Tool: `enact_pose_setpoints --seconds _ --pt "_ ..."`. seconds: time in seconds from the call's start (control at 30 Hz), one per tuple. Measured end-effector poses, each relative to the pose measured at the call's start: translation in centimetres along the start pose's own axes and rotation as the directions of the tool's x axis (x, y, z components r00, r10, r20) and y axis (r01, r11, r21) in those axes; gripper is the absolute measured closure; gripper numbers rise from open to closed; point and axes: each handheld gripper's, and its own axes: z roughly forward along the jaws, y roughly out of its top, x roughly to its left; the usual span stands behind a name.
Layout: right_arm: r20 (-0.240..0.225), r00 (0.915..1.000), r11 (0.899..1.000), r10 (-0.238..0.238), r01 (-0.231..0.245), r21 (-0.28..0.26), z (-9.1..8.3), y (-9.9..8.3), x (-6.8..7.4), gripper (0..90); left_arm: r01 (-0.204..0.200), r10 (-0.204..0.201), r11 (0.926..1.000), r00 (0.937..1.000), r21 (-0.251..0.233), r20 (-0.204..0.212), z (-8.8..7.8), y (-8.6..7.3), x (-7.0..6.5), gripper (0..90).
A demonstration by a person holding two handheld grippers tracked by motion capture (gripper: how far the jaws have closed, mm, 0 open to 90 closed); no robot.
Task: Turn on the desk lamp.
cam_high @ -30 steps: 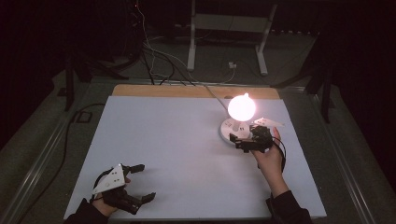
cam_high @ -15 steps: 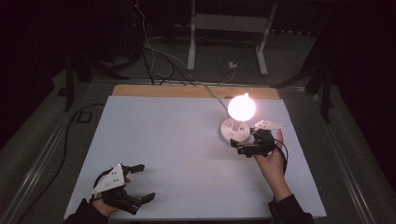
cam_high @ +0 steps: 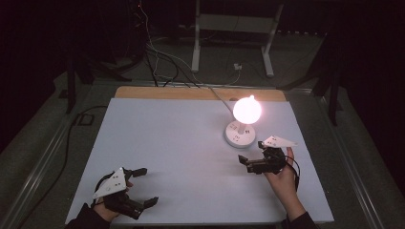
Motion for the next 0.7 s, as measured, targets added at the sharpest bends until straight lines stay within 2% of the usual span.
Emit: enact_pose_setpoints --seconds 0.3,0.7 --pt "-0.016 0.9996 1.0 -0.021 0.021 -0.003 -1.1 -1.6 0.5 0.0 0.001 -0.001 1.0 1.0 -0.002 0.001 0.0 0.0 0.0 0.3" --pt "-0.027 0.9992 0.997 -0.031 0.032 0.065 -2.3 -4.8 0.6 0.0 0.001 -0.001 1.0 1.0 0.0 0.001 0.0 0.0 0.0 0.3"
